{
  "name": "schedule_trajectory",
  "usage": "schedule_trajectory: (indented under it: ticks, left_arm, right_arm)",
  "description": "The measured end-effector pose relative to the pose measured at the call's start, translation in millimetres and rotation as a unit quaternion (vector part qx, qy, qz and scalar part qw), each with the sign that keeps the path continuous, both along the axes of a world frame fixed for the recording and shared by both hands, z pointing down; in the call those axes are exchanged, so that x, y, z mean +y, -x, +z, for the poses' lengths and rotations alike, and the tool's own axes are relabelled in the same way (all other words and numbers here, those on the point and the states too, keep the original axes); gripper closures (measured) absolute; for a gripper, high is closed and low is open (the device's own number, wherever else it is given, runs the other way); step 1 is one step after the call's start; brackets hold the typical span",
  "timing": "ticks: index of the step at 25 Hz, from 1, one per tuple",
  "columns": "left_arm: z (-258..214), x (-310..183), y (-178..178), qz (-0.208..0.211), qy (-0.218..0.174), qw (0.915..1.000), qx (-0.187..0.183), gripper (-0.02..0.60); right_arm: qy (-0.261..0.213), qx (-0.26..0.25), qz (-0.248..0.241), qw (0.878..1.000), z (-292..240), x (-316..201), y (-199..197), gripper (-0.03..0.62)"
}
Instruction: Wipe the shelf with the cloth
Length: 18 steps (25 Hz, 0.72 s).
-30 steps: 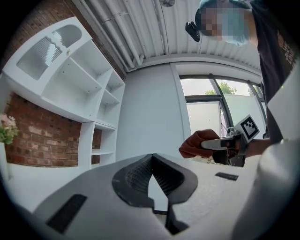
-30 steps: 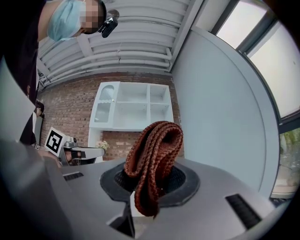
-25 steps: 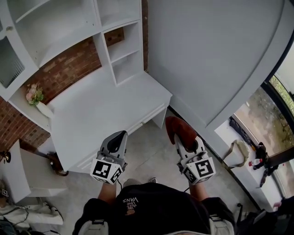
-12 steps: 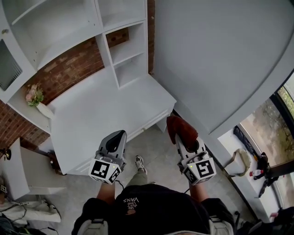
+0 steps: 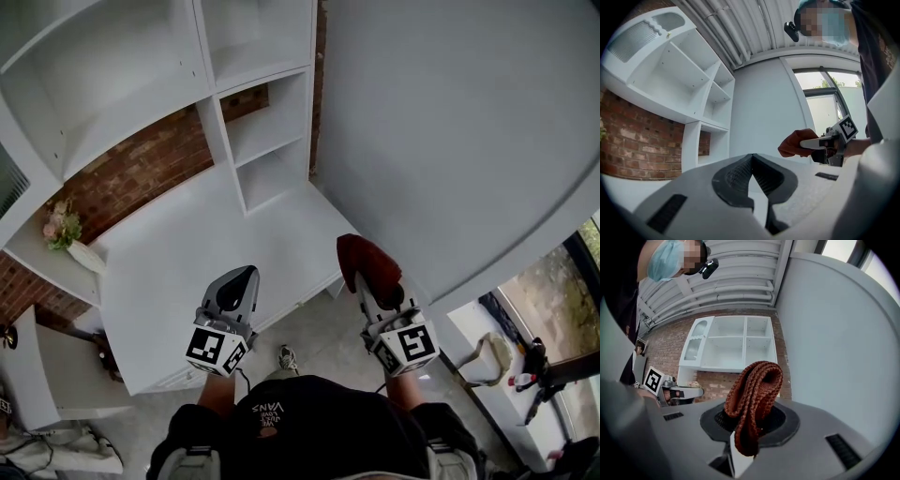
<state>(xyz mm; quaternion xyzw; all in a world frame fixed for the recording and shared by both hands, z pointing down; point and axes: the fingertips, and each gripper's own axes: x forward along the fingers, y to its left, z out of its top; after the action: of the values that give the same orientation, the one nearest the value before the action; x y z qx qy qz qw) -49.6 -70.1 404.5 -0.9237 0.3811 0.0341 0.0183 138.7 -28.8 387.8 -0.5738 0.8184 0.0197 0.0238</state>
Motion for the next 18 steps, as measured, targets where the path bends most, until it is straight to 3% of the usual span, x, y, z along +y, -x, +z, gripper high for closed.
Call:
schedule_trajectory:
  ticks: [11, 18]
  left_arm:
    - [-7, -98, 33, -0.015, -0.002, 0.9999, 0.003, 0.575]
    - [-4, -139, 46, -0.024, 0.001, 0.9997, 0.005, 0.575]
  right_arm:
    - [-0.018, -0.015, -0.025, 0.999, -14, -110, 34, 0.502]
    - [-0.021, 0.009, -0.030, 0.999, -19, -166, 43, 0.502]
